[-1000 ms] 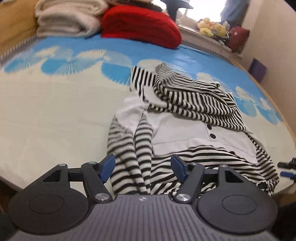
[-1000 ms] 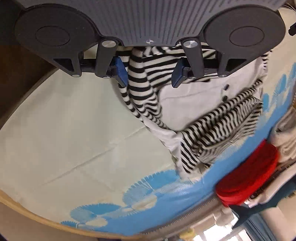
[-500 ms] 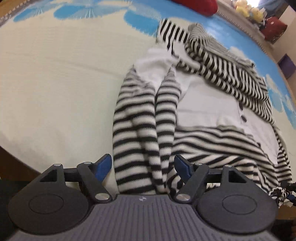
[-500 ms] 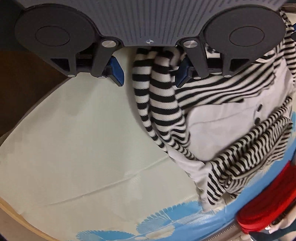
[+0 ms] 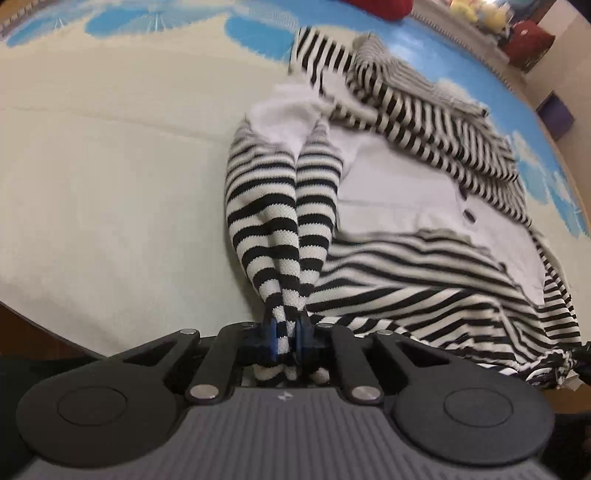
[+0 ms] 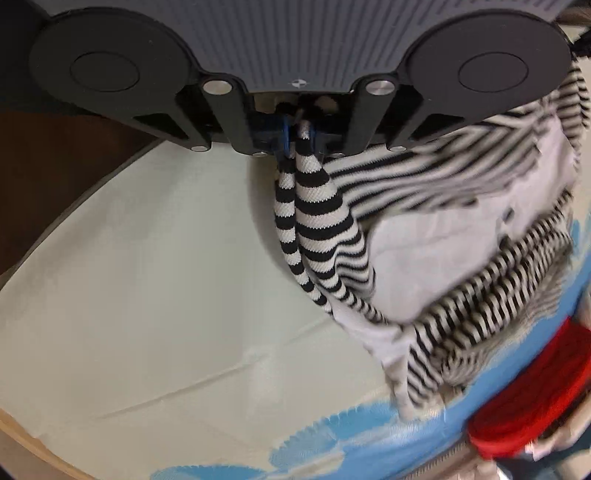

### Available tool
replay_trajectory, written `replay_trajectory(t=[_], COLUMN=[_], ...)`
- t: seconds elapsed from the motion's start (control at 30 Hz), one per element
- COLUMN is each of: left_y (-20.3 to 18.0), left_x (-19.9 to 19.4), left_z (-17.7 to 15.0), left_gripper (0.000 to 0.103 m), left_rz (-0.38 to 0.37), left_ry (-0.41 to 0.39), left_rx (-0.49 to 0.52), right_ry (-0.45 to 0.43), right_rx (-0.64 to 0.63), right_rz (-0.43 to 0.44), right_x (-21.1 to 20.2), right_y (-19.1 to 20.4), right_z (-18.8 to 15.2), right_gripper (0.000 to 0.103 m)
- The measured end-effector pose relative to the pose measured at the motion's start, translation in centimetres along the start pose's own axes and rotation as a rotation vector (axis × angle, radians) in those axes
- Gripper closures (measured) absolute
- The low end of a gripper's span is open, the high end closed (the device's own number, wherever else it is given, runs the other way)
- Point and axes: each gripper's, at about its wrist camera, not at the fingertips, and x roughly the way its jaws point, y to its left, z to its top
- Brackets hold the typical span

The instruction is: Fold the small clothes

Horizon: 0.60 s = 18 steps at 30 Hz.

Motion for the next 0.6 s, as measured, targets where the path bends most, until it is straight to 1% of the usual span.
replay_trajectory(t=[0.07, 0.13, 0.17, 0.23, 0.27, 0.33, 0.4, 0.47, 0.6], left_y=[0.4, 0.7, 0.8, 1.0, 1.2, 1.6, 1.7, 1.7, 1.5], left_x=[-0.9, -0.9, -0.6, 0.2, 0.5, 1.0, 1.0, 1.0, 1.3], left_z=[0.0, -0.1, -0.3, -0.3, -0.2, -0.1, -0.2, -0.3, -0.4], left_gripper=[0.093, 0.093, 0.093, 0.088, 0.082, 0.078, 0.069, 0.064, 0.063], left_rz=[-0.01, 0.008, 0.021, 0.03, 0.024, 0.005, 0.017, 0.032, 0.036], left_ry=[-0.01, 0.014, 0.032, 0.058, 0.069, 0.085, 0.091, 0.1, 0.11], left_rx=[-0.02, -0.023, -0.024, -0.044, -0.064, -0.093, -0.095, -0.087, -0.073], right_ry=[-0.013, -0.002, 0.018, 0.079, 0.097, 0.099, 0.105, 0.111, 0.113], right_rx=[0.015, 0.004, -0.01, -0.032, -0.039, -0.047, -0.051, -0.063, -0.083], right_rz=[0.026, 0.037, 0.033, 0.018, 0.003, -0.021, -0.023, -0.034, -0.043], right_x=[-0.7, -0.9, -0.6, 0.5, 0.9, 1.1, 1.3, 1.4, 1.5], right_y=[-0.2, -0.1, 0.0, 0.2, 0.3, 0.4, 0.6, 0.8, 1.0], right_z=[0.0, -0.1, -0.3, -0.6, -0.7, -0.7, -0.6, -0.8, -1.0], right_gripper=[0.094, 0.094, 0.094, 0.09, 0.087, 0.086, 0.085, 0.082, 0.081])
